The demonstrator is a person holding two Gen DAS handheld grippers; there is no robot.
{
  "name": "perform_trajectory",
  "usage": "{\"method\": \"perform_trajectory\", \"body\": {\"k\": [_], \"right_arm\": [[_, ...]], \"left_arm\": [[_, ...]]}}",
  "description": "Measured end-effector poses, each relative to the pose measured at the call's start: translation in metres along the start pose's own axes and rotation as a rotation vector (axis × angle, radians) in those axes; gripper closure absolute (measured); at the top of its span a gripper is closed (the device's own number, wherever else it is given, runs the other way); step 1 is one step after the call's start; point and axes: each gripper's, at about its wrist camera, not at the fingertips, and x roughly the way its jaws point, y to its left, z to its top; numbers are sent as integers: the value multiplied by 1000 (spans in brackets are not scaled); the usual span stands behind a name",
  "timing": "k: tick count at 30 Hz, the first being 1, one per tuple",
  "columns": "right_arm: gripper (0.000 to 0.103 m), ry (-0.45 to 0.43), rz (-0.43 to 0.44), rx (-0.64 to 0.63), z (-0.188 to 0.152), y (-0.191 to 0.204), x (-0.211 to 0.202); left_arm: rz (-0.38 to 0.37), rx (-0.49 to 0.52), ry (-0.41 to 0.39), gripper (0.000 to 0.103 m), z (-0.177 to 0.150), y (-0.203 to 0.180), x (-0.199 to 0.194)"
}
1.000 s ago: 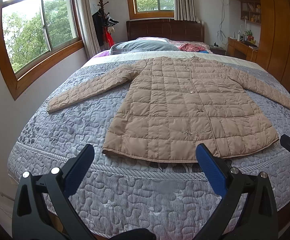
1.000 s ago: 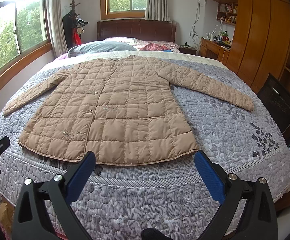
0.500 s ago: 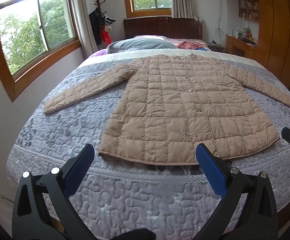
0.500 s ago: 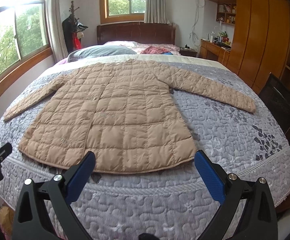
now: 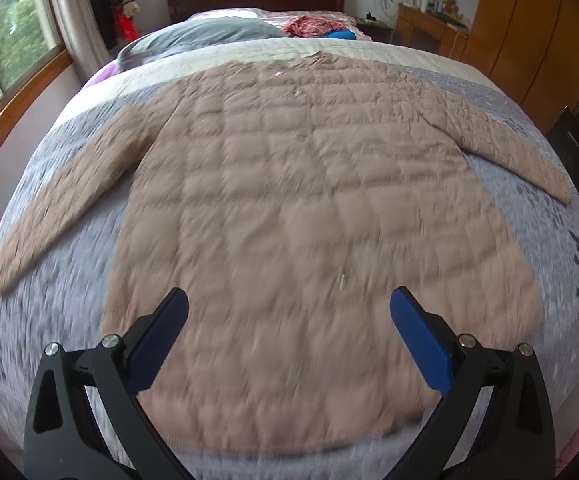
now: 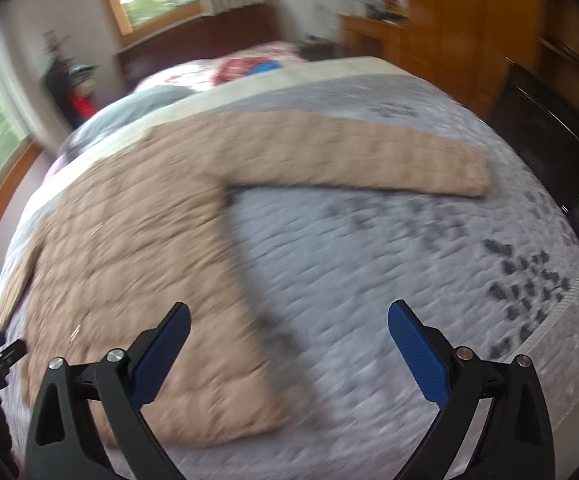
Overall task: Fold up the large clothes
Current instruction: 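Reach the right tool to a sleeve cuff and close on it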
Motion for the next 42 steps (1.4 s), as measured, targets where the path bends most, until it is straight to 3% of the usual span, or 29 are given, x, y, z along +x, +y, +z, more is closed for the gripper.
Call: {"method": "perform_trajectory", "body": {"k": [2,9,14,20,22,26,29,30,31,32,37,40,42], "right_arm": [[4,13,-42,59,24,-31,15],[4,127,-60,235,89,-134,72],[4,114,-26,330,116,-204,109],[6,156,-43,354,132,-246,153],[14,167,-13,372,135,-254,163],[21,178,12,383,137,-253,174],[48,171,-15,348,144,-244,177],[68,170,-19,345,146,-242,177],[89,177,28,352,147,-239,177],[92,180,89,365,149,-237,176],[93,78,164,324,157,-225,153],[94,141,33,341,152,-232,167],[94,181,24,376,144,-239,184]], "left_arm": [[-26,14,-9,3,33,-15,14],[-125,52,49,4,122,-79,78],[-177,73,98,4,154,-113,123],[-176,10,119,4,177,-127,163],[-181,0,131,4,181,-126,171],[-173,-3,139,8,185,-129,185],[-178,-17,148,10,186,-128,192],[-178,-22,150,14,187,-127,194],[-179,-27,155,25,187,-127,196],[-183,-30,164,31,187,-126,198],[-205,-45,153,31,182,-118,202],[-210,-62,156,31,178,-110,207],[-224,-72,148,31,176,-105,210]]}}
